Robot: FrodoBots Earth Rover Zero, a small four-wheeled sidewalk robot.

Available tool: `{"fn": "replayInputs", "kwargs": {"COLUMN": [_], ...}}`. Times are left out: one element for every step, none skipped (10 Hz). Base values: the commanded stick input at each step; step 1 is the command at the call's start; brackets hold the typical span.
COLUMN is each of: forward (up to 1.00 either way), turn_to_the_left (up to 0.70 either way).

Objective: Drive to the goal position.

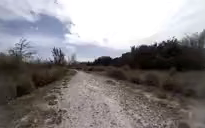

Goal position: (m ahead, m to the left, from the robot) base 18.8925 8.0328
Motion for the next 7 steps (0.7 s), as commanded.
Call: {"fn": "replayInputs", "kwargs": {"forward": [0.7,0.7,0.7,0.7,0.7,0.7,0.7], "turn_to_the_left": [0.0,0.0,0.0,0.0,0.0,0.0,0.0]}}
